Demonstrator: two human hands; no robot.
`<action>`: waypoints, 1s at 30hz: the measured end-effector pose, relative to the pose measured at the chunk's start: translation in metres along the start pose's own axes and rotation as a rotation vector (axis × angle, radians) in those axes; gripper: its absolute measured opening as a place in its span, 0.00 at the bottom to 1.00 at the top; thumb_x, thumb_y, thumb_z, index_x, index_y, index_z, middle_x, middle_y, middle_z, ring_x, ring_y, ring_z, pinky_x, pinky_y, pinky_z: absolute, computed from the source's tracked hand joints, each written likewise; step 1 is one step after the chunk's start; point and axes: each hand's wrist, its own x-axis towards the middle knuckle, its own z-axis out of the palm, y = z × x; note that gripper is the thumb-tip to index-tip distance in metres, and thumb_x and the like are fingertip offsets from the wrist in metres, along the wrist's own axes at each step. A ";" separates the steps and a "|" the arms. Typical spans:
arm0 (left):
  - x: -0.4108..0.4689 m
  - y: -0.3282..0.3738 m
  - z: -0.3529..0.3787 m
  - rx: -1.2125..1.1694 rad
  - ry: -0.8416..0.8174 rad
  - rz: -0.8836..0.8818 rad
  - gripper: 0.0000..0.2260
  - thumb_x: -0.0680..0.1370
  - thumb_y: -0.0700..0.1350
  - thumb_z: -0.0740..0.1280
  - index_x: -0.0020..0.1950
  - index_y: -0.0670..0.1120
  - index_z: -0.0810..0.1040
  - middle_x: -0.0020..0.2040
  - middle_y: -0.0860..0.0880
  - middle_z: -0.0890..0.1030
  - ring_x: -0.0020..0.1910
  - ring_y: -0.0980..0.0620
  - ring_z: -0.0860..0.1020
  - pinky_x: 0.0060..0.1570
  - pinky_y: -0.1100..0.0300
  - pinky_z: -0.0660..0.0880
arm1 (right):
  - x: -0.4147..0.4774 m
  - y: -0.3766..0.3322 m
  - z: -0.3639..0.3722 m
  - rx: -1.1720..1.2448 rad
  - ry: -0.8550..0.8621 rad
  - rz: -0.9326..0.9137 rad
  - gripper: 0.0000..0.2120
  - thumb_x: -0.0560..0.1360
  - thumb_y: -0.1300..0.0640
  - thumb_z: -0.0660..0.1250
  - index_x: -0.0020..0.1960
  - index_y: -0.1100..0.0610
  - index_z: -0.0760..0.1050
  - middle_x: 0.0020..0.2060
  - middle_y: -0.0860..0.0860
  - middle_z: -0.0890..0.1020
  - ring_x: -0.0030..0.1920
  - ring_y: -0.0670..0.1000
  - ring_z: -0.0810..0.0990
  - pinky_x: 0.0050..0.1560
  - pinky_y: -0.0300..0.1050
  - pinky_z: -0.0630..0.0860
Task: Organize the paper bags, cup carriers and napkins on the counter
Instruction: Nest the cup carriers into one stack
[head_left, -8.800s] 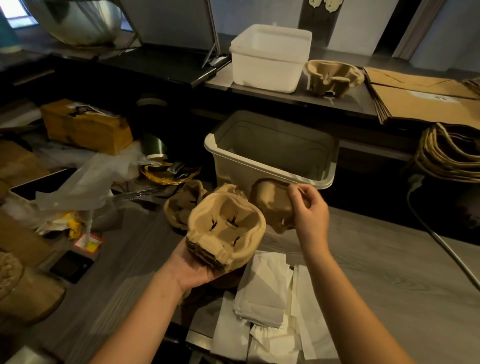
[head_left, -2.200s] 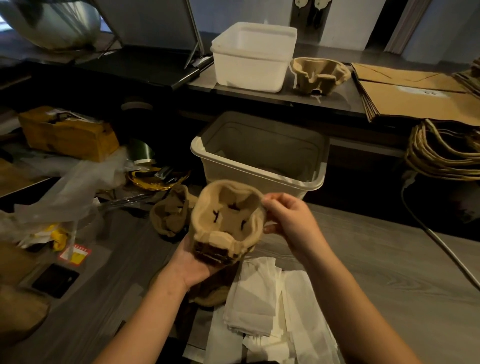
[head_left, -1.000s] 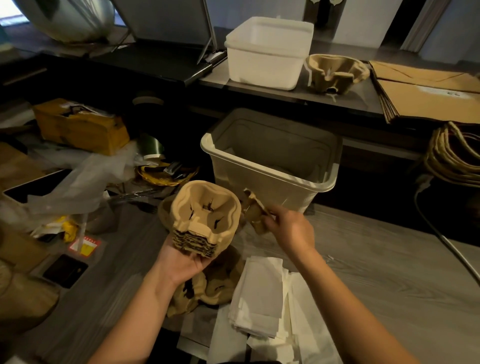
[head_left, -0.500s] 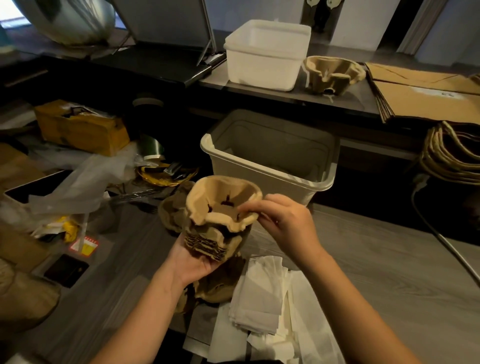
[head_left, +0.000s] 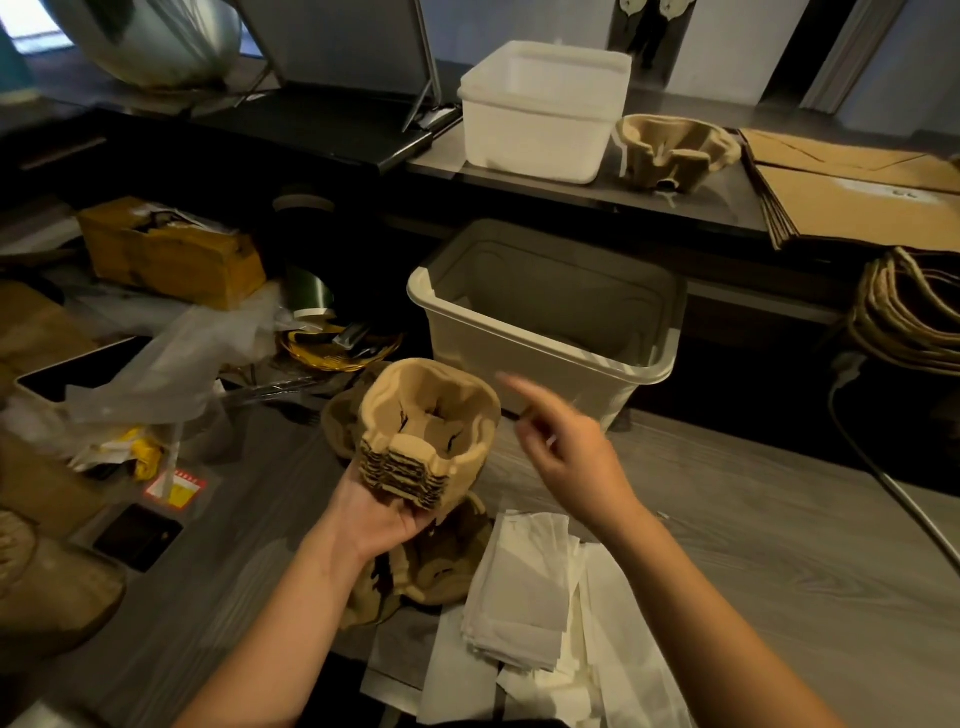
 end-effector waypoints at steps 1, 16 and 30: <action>0.000 0.001 0.000 -0.002 0.006 0.004 0.23 0.77 0.61 0.56 0.54 0.43 0.77 0.48 0.37 0.81 0.46 0.38 0.78 0.29 0.49 0.80 | 0.002 0.003 0.000 0.063 0.070 0.123 0.19 0.78 0.59 0.61 0.67 0.46 0.69 0.36 0.41 0.74 0.35 0.43 0.73 0.38 0.42 0.73; 0.005 0.006 -0.006 0.005 -0.054 -0.010 0.25 0.75 0.60 0.59 0.66 0.47 0.72 0.58 0.39 0.78 0.52 0.38 0.79 0.37 0.48 0.80 | 0.016 0.008 0.062 -0.630 -0.562 0.162 0.17 0.78 0.47 0.60 0.60 0.58 0.73 0.57 0.56 0.77 0.59 0.56 0.73 0.60 0.48 0.67; 0.000 0.005 -0.001 0.011 -0.058 0.026 0.22 0.78 0.60 0.55 0.56 0.44 0.76 0.48 0.38 0.83 0.40 0.39 0.83 0.33 0.49 0.80 | 0.008 0.021 0.075 -0.491 -0.481 0.278 0.10 0.79 0.50 0.59 0.48 0.54 0.76 0.40 0.51 0.77 0.47 0.53 0.78 0.60 0.49 0.70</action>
